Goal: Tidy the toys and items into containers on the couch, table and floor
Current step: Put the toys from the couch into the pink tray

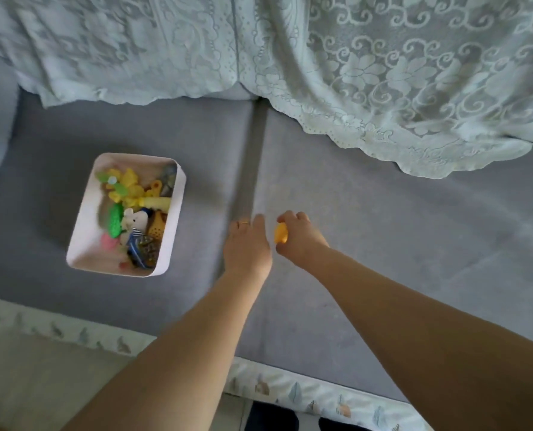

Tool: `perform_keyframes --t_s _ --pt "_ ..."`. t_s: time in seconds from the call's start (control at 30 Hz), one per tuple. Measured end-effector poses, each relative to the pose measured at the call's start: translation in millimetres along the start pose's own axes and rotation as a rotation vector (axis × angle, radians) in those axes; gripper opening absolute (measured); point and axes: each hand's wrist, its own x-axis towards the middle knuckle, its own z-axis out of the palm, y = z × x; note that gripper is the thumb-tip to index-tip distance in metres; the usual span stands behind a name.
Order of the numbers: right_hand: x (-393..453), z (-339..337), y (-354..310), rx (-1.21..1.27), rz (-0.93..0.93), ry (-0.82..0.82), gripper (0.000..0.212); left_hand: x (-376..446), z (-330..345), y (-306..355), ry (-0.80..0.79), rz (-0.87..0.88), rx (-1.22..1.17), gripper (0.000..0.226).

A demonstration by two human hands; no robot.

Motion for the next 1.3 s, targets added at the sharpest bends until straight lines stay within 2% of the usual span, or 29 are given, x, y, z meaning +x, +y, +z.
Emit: perform_keyframes --t_s 0.07,0.2,0.27,0.33,0.43,0.5,0.57,0.67,0.77,0.87,1.03,1.13,1.3 --pt "7 9 -45 0.007 -0.081 -0.023 0.058 3 -18 -38 0.071 -0.087 -0.004 0.041" --pt "22 40 -135 0.049 -0.221 0.025 0.055 5 -33 -122 0.143 -0.251 0.014 0.055" --pt "29 56 -174 0.120 -0.283 0.043 0.053 3 -33 -159 0.133 -0.292 0.007 0.068" --pt "39 73 -203 0.229 -0.320 0.008 0.059 2 -28 -186 0.095 -0.279 0.010 0.072" --pt "53 94 -215 0.232 -0.234 0.083 0.057 2 -16 -204 0.027 -0.212 0.053 0.068" --pt "59 105 -210 0.204 -0.083 0.209 0.054 1 -8 -209 0.007 -0.193 0.046 0.068" --pt "59 117 -203 0.231 0.056 0.249 0.058 2 0 -213 0.023 -0.184 0.039 0.062" --pt "63 139 -195 0.205 0.133 0.111 0.052 3 6 -216 0.054 -0.171 -0.014 0.053" --pt "64 161 -200 0.066 0.057 -0.044 0.033 -1 6 -219 0.036 -0.196 -0.115 0.051" --pt "61 176 -209 -0.161 -0.029 -0.046 0.025 -12 6 -229 0.051 -0.219 -0.160 0.046" --pt "26 205 -219 -0.136 -0.144 -0.043 0.025 -55 6 -257 0.101 -0.274 -0.219 0.039" --pt "-3 231 -235 -0.149 -0.268 -0.080 0.026 -96 6 -273 0.098 -0.405 -0.296 0.037" --pt "-73 306 -260 -0.162 -0.453 -0.248 0.031 -192 18 -320 0.176 -0.666 -0.398 0.042"
